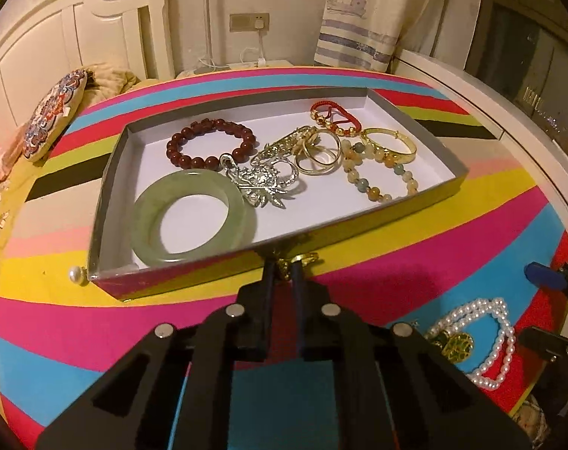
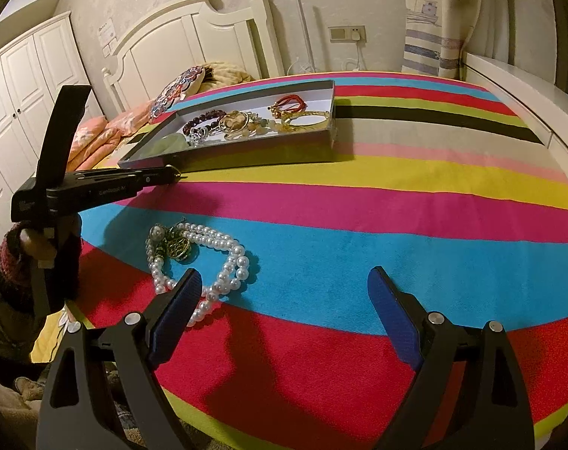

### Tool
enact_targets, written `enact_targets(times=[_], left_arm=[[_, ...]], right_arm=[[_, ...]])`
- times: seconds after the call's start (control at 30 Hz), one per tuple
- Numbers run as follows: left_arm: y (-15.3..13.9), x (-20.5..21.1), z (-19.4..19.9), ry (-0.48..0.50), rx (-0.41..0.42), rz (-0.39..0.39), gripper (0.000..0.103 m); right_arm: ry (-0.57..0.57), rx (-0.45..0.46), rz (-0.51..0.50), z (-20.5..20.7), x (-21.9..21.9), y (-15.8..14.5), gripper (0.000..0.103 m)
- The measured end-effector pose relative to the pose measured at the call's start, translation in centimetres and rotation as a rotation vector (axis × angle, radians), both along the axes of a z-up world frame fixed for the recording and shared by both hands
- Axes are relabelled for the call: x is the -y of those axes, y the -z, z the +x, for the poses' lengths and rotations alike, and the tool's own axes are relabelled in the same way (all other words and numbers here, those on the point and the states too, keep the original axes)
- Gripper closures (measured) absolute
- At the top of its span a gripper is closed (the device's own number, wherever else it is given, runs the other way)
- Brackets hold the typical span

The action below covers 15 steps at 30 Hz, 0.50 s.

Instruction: Organize jewelry

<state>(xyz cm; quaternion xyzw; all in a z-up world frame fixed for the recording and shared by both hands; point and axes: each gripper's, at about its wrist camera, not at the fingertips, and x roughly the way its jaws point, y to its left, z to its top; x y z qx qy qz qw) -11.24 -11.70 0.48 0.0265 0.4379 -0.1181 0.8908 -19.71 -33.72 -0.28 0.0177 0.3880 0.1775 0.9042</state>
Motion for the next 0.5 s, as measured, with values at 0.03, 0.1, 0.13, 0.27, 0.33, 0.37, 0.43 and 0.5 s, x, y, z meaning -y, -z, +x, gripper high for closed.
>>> enact_targets(times=[0.03,0.1,0.13,0.27,0.33,0.37,0.43,0.5], left_arm=[[0.0,-0.2,-0.1,-0.006,0.002,-0.005,0.094],[-0.1,-1.1,-0.4,-0.029,0.0,-0.03,0.094],[-0.2,-1.4,-0.6,-0.035,-0.001,-0.041,0.094],[-1.0,-2.3,-2.3,-0.037,0.006,-0.076,0.094],[-1.3,-2.5,-3.3,-0.032,0.014,-0.076,0.094],[-1.4,-2.6,-3.8,-0.031,0.016,-0.075,0.094],[-1.4,-2.7,-4.8,-0.029,0.012,-0.071,0.094],[-1.0,-3.0,-5.7,-0.037,0.0,-0.069,0.094]], right_arm=[[0.001,0.0,0.001,0.0,0.0,0.0,0.017],[0.003,0.0,0.003,0.0,0.1,0.0,0.017],[0.003,0.0,0.003,-0.1,0.1,0.0,0.017],[0.001,0.003,0.004,-0.2,0.1,-0.1,0.017],[-0.004,0.009,0.002,-0.3,0.1,-0.2,0.017],[-0.008,0.012,0.002,-0.5,0.0,-0.3,0.017],[-0.027,0.018,-0.003,-0.6,-0.3,-0.5,0.017],[-0.055,0.028,-0.018,-0.9,-1.0,-0.6,0.017]])
